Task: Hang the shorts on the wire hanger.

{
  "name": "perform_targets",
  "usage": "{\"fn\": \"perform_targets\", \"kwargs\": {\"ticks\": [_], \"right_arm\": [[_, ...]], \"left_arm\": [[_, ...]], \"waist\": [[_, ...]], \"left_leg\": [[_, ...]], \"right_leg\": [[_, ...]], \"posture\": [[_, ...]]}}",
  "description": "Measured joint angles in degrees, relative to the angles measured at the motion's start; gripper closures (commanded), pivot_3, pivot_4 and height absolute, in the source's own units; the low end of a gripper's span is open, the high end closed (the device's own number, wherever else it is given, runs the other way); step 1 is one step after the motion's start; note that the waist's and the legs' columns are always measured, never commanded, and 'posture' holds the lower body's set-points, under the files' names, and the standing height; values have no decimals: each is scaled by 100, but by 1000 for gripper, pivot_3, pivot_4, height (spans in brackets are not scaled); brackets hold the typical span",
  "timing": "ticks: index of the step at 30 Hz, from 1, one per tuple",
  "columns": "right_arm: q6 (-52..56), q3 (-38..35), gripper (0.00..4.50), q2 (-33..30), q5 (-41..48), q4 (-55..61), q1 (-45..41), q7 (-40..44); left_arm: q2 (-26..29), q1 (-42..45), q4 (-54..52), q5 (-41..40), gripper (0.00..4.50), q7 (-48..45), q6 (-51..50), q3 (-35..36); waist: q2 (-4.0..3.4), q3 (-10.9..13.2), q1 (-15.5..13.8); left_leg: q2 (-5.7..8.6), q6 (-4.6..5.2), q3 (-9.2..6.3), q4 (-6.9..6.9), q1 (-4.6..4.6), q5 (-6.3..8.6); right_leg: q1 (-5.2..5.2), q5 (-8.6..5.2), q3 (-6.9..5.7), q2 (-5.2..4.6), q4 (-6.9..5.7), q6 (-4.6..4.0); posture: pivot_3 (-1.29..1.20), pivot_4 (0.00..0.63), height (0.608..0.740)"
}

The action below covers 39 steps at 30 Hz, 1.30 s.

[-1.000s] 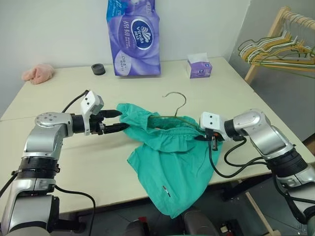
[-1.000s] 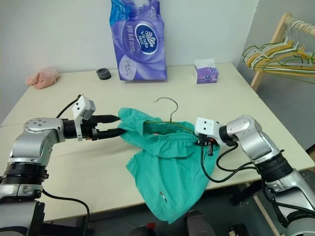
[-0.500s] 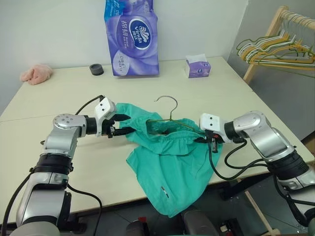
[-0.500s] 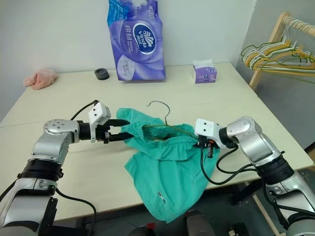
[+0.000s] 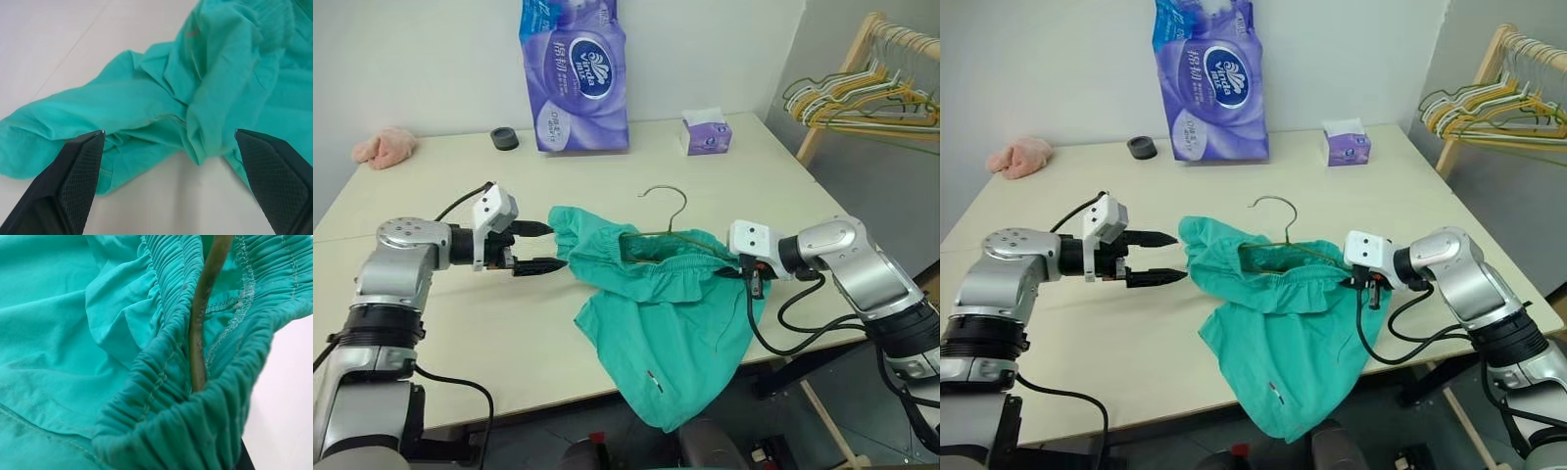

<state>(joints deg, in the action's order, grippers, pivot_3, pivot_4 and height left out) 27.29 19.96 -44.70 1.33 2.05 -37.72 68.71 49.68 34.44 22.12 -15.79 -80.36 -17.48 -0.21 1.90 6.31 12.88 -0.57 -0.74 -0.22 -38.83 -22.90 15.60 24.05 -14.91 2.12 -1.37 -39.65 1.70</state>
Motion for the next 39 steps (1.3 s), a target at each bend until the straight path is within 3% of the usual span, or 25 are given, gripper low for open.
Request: {"fn": "perform_targets", "kwargs": {"ticks": [4, 14, 24, 28, 39], "right_arm": [[0, -56, 4500, -7, 2, 5, 0, -2], [-1, -67, 4500, -18, 3, 258, 12, -3], [61, -69, 4500, -69, 26, 555, 94, -2], [64, -76, 4500, -145, 31, 562, 117, -3], [64, -77, 4500, -149, 47, 567, 116, -15]], "left_arm": [[3, -87, -146, -94, 18, -36, -329, -4], [-461, 17, 107, 347, 18, 427, 557, -202], [-646, 129, 261, 471, 18, 68, 647, -570], [-602, 241, 571, 548, 825, 84, 664, -558], [-813, 376, 665, 310, 4137, 208, 330, -384]], "waist": [[0, 0, -35], [0, 0, -22], [-1, 0, -3], [0, 0, -5], [-1, 0, -3]], "left_leg": [[3, 0, -4, -3, -4, 0], [2, 0, -1, -2, -2, 0], [0, 0, -1, -1, -2, 0], [1, 0, -2, -2, -2, 0], [0, 0, -2, -2, -2, 0]], "right_leg": [[-2, 0, -6, -1, 1, 0], [-1, 0, -2, -2, 0, 0], [0, 0, -1, 2, 0, 0], [-1, 0, -3, 1, 1, 0], [0, 0, -1, 1, 0, 0]], "posture": [[-236, 56, 740], [-236, 54, 740], [-256, 57, 740], [-256, 57, 740], [-249, 56, 740]]}}
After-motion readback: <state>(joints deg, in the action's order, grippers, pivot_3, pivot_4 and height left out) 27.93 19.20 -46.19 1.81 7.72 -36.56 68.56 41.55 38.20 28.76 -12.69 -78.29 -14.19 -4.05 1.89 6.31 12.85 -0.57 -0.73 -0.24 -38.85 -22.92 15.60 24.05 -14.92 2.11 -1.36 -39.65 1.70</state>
